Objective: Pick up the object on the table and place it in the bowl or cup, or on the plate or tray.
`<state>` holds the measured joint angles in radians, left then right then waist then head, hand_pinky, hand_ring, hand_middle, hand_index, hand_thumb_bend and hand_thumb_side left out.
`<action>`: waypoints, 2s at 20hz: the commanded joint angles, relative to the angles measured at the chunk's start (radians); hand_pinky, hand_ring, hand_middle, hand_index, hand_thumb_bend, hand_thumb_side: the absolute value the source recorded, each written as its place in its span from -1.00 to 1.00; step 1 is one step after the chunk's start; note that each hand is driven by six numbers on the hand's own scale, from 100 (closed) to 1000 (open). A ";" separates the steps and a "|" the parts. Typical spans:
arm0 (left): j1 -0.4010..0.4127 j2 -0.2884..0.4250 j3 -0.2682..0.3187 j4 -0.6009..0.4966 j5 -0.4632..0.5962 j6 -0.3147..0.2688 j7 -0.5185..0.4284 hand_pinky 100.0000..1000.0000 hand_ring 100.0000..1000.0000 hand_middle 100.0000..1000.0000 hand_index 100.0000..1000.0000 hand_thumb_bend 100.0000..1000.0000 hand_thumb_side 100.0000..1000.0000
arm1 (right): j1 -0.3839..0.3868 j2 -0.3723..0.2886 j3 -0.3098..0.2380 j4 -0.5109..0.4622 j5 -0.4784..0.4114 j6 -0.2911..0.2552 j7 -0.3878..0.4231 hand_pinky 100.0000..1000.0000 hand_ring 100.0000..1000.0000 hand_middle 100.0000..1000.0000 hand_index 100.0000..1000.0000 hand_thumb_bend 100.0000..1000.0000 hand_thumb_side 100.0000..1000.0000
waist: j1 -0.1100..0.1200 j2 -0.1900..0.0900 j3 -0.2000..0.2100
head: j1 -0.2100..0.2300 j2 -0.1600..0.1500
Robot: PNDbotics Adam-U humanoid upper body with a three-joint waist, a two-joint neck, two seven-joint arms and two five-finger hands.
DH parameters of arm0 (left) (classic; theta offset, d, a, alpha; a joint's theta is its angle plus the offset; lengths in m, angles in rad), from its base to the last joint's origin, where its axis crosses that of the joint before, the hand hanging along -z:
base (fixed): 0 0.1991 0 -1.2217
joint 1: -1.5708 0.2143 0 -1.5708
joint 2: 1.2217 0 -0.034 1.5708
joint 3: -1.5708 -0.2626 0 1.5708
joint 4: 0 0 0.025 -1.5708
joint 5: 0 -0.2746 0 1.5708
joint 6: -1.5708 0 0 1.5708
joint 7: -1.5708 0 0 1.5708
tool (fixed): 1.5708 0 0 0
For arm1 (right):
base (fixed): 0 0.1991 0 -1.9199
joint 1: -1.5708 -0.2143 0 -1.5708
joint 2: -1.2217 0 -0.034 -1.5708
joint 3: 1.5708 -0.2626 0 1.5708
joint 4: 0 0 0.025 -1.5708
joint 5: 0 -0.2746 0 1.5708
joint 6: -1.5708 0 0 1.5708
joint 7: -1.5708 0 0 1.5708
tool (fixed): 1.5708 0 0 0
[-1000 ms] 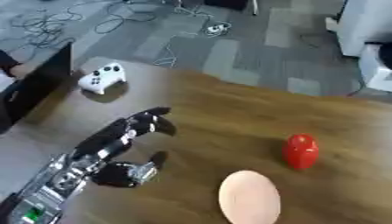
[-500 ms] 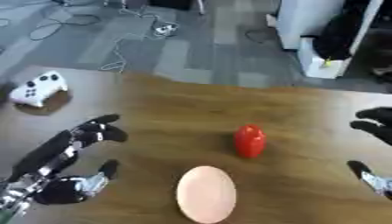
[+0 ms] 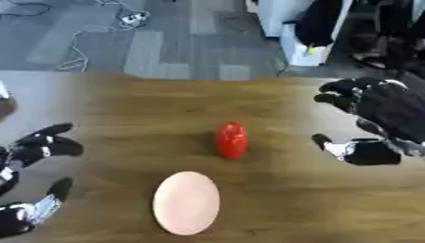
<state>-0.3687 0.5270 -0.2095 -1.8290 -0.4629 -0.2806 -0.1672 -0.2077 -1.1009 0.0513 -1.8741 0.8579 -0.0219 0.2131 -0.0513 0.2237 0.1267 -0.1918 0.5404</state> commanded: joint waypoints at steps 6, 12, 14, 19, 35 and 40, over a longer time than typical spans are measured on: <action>-0.047 -0.004 -0.013 -0.014 0.007 -0.009 -0.018 0.58 1.00 0.40 0.58 -1.00 0.43 | -0.040 -0.038 -0.012 0.038 -0.004 0.018 -0.002 0.64 0.76 0.78 0.86 -0.35 0.78 | -0.004 0.001 0.045 | -0.031 -0.031; -0.074 -0.017 -0.023 -0.015 0.016 -0.011 -0.030 0.58 1.00 0.40 0.58 -1.00 0.44 | -0.073 -0.027 -0.013 0.070 0.027 0.030 -0.001 0.63 0.74 0.78 0.86 -0.36 0.78 | -0.008 0.015 0.077 | -0.052 -0.051; -0.079 -0.022 -0.026 -0.015 0.017 -0.011 -0.034 0.58 1.00 0.40 0.57 -1.00 0.44 | -0.095 -0.018 -0.008 0.093 0.040 0.039 -0.001 0.61 0.72 0.78 0.86 -0.36 0.78 | -0.005 0.018 0.086 | -0.063 -0.058; -0.075 -0.033 -0.029 -0.010 0.013 -0.013 -0.041 0.59 1.00 0.40 0.57 -1.00 0.45 | -0.185 0.015 0.015 0.134 0.045 0.072 -0.024 0.55 0.64 0.72 0.80 -0.39 0.73 | 0.007 0.022 0.095 | -0.080 -0.068; -0.077 -0.075 -0.040 0.028 -0.024 -0.016 -0.073 0.62 1.00 0.42 0.60 -1.00 0.51 | -0.338 0.095 0.104 0.216 0.088 0.057 0.001 0.54 0.62 0.67 0.74 -0.41 0.70 | 0.027 0.025 0.128 | -0.171 -0.096; -0.082 -0.086 -0.045 0.042 -0.037 -0.021 -0.081 0.62 1.00 0.42 0.60 -1.00 0.51 | -0.374 0.124 0.126 0.226 0.081 0.060 0.016 0.52 0.60 0.65 0.72 -0.40 0.69 | 0.032 0.027 0.135 | -0.185 -0.099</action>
<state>-0.4351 0.4382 -0.2545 -1.7791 -0.4920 -0.2981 -0.2457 -0.5653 -0.9627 0.1823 -1.6429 0.9425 0.0378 0.2252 -0.0223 0.2644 0.2605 -0.3620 0.4551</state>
